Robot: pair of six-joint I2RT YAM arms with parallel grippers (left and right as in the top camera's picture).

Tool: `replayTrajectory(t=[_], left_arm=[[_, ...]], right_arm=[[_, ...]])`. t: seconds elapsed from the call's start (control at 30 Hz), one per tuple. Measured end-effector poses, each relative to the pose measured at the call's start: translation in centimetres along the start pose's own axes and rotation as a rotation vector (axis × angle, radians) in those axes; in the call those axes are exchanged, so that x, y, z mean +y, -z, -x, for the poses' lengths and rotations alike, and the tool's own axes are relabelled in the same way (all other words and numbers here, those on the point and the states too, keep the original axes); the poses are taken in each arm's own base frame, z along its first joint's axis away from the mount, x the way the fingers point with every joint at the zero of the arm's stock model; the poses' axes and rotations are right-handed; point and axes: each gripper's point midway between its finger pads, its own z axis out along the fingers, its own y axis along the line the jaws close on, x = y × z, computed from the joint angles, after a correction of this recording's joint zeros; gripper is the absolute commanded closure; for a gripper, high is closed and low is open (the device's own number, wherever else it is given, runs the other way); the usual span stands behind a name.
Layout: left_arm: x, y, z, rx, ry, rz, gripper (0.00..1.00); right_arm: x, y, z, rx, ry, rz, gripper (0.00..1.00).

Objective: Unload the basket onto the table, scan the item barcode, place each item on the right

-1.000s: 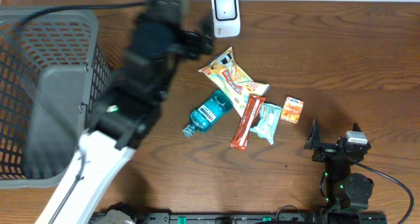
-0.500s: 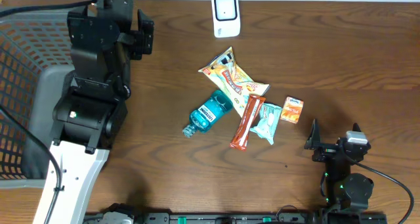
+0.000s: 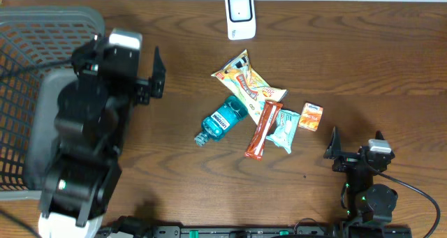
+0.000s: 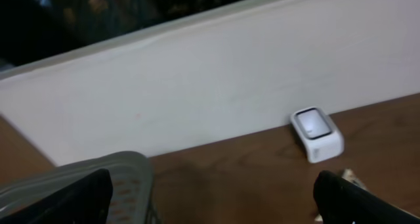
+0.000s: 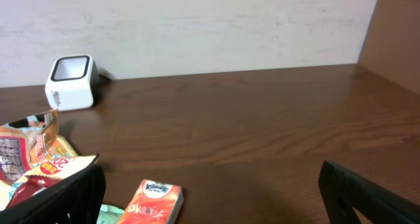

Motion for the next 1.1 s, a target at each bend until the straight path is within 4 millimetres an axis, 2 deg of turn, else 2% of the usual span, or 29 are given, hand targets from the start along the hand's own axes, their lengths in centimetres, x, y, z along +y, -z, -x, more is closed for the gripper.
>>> replayTrajectory(t=[0.23,0.43,0.6,0.87,1.1], left_arm=[[-0.8,4.2,0.8,-0.120,0.014,-0.078,0.02],[0.1,9.2,3.1,-0.255,0.029,-0.078,0.02],[1.6,13.6,3.4,-0.330,0.039,-0.037,0.02],[3.7,16.6,2.7,-0.352,0.052,0.073,0.02],[4.9,17.7,2.6,-0.374,0.218,0.120,0.02]], right_arm=[[0.0,0.0,0.0,0.000,0.000,0.000,0.01],[0.0,0.0,0.0,0.000,0.000,0.000,0.01],[0.0,0.0,0.0,0.000,0.000,0.000,0.01],[0.0,0.0,0.0,0.000,0.000,0.000,0.01],[0.0,0.0,0.0,0.000,0.000,0.000,0.01]])
